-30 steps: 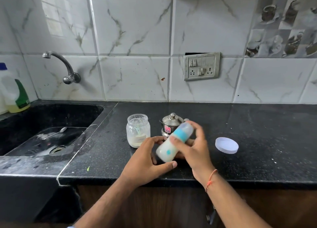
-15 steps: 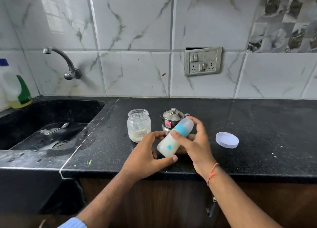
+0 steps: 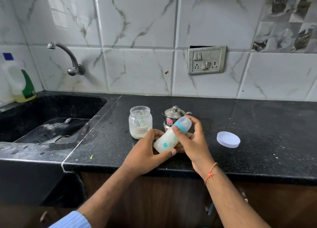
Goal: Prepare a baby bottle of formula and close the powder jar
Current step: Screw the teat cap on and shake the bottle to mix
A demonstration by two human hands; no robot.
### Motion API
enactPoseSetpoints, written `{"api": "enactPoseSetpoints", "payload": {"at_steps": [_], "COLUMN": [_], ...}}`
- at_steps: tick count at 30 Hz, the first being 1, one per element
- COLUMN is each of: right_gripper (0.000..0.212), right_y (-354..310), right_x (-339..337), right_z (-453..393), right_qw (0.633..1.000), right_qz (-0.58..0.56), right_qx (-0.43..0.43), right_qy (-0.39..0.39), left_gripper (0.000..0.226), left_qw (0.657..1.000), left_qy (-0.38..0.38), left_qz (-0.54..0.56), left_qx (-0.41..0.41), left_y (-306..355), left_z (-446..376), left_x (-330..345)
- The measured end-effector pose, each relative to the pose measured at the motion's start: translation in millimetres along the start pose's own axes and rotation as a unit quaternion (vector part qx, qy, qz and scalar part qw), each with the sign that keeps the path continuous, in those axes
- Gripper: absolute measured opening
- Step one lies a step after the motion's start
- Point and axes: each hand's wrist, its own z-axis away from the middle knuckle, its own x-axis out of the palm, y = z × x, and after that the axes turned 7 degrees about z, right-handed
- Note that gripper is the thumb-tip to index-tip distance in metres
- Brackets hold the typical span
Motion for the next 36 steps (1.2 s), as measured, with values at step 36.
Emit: {"api": "enactPoseSetpoints", "payload": {"at_steps": [36], "right_gripper": [0.065], "right_y": [-1], "right_x": [-11], "right_z": [-9], "right_qw": [0.994], "right_qz": [-0.07], "right_qx": [0.034], "right_qy": [-0.07], "left_gripper": [0.048], "left_qw": [0.988], "left_qy": [-0.019], "left_qz": [0.133], "left_qx": [-0.073], "left_y": [11], "left_z": [-2], "left_x": [-2]}}
